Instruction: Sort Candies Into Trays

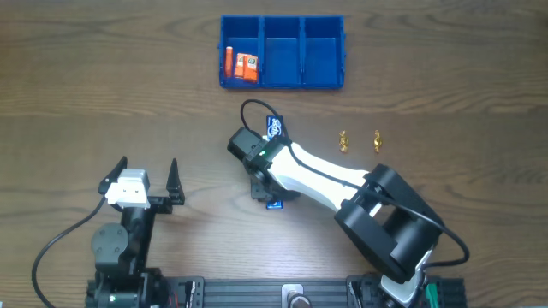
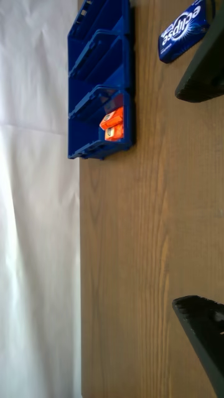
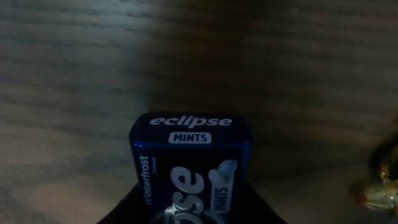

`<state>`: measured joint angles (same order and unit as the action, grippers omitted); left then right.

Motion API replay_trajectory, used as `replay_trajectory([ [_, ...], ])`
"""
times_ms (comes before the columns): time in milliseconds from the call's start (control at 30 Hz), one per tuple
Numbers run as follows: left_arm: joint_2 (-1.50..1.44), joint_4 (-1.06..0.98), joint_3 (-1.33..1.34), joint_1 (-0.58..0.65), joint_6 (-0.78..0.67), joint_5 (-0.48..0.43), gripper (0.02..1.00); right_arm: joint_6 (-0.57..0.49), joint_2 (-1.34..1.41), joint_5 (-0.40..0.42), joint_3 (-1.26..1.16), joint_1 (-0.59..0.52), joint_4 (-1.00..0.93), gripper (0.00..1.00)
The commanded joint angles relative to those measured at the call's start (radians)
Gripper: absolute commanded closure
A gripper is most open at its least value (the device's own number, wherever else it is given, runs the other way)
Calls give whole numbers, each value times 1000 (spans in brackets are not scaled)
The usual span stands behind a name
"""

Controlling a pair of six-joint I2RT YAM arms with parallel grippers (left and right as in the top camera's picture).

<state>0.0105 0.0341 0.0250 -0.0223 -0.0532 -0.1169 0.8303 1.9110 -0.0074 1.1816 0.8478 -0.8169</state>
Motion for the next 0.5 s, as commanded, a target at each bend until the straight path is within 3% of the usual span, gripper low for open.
replay_trajectory([
  [33,-6,33,-20,3,-7,-9,23,12,9,19,3,7,5,820],
  [133,-6,33,-20,3,-7,-9,20,18,-35,74,8,10,3,862],
  [233,-6,33,-20,3,-7,-9,20,-47,-127,152,59,10,-30,945],
  [300,-6,33,-20,3,-7,-9,20,-80,-211,342,234,-1,-179,965],
  [367,-6,33,-20,3,-7,-9,23,-98,-208,453,363,-16,-272,965],
  [500,-6,33,-20,3,-7,-9,20,-233,-148,562,595,-68,-307,965],
])
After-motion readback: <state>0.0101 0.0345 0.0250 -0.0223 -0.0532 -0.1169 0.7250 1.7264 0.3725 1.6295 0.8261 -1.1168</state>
